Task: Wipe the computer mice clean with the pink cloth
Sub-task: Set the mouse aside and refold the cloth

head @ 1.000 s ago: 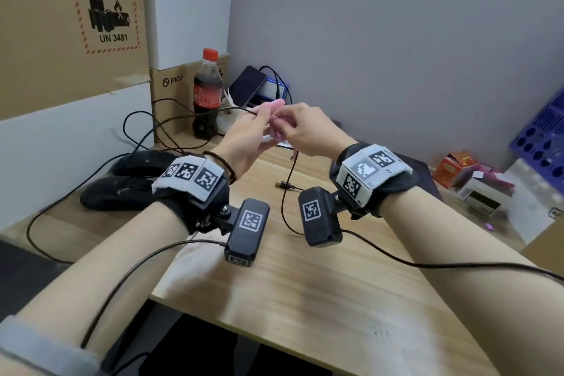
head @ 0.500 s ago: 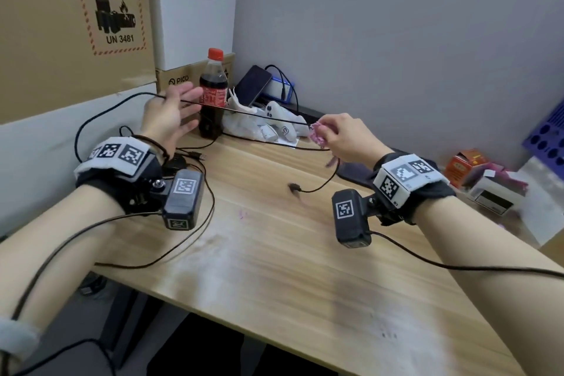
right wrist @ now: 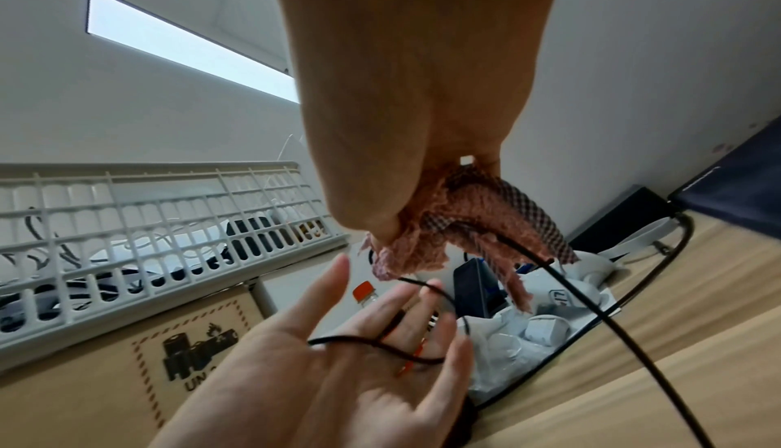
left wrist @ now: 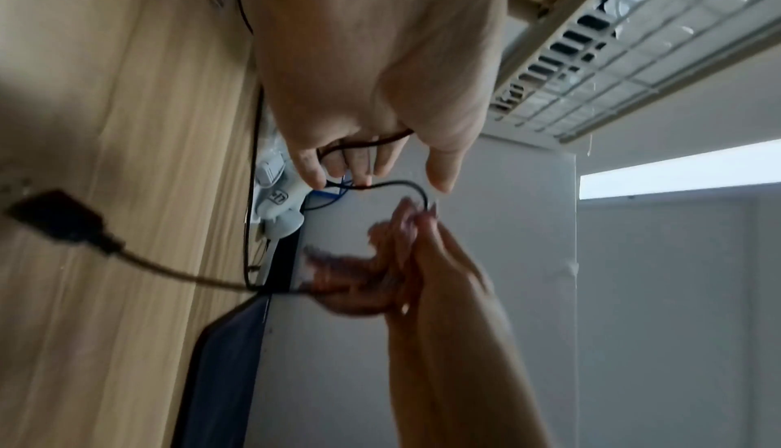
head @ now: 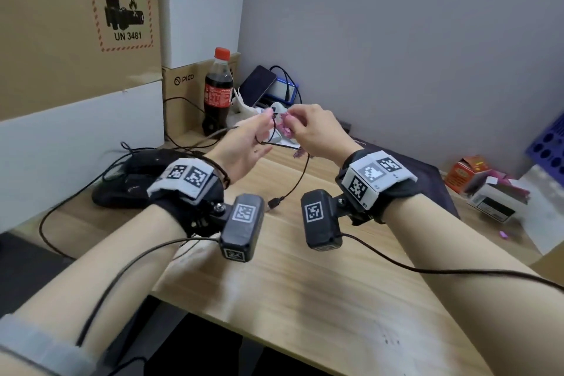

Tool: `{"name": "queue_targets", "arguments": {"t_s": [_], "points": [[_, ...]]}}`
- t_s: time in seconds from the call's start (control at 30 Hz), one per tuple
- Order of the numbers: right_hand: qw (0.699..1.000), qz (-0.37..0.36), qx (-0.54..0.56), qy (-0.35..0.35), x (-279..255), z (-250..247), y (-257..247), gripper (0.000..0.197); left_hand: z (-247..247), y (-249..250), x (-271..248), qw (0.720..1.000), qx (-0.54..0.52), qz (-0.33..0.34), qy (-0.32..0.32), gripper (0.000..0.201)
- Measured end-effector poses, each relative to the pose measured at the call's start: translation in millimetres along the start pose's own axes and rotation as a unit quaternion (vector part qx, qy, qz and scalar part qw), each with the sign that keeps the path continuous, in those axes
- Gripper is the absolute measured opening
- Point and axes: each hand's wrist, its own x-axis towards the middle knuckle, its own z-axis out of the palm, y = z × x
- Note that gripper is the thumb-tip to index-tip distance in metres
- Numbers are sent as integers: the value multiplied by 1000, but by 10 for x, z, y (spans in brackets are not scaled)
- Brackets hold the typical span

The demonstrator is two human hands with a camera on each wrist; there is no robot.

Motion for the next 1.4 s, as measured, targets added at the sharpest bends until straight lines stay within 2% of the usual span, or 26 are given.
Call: {"name": "queue_targets", "arguments": {"t_s": [0.07, 0.1, 0.3, 0.47, 0.6, 0.77, 0.87, 0.97, 1.03, 1.1, 1.2, 1.3, 1.4], "points": [[1000, -15, 0, -4, 25, 8, -69, 27, 104, -34, -5, 1000, 0, 6, 6, 27], [1000, -21, -4, -6, 33, 6, -95, 28, 129, -38, -9, 1000, 0, 8, 15, 24], [998, -34, -40, -18, 18, -32, -58, 26, 9, 19, -25, 994, 72, 49, 60, 22], [997, -28, -74, -22, 12, 0, 47, 21, -173, 112, 30, 975, 166, 111, 96, 25], [998, -24, -53, -38, 2, -25, 166, 23, -345, 161, 50, 970, 169, 109, 139, 26], [996, -17, -73, -46, -7, -27, 257, 24, -511, 239, 67, 965, 181, 97, 163, 25], [996, -4, -74, -45, -37, -82, 344, 32, -711, 272, 71, 962, 167, 102, 191, 26], [997, 9, -69, -41, -76, -98, 377, 32, -841, 230, 38, 959, 154, 97, 218, 22], [998, 16, -49, -46, -69, -77, 338, 29, -843, 171, 16, 972, 92, 71, 206, 20], [998, 23, -15, -48, -49, -66, 253, 27, -772, 123, -14, 987, 22, 14, 160, 25], [998, 11, 2, -56, -11, -36, 99, 29, -559, 82, -48, 996, 51, -38, 67, 43], [998, -1, 16, -62, 29, 38, -56, 30, -302, 59, -65, 995, 93, -19, 9, 37], [998, -7, 16, -64, 42, 104, -146, 26, -141, 39, -49, 995, 87, 35, 36, 28]]}}
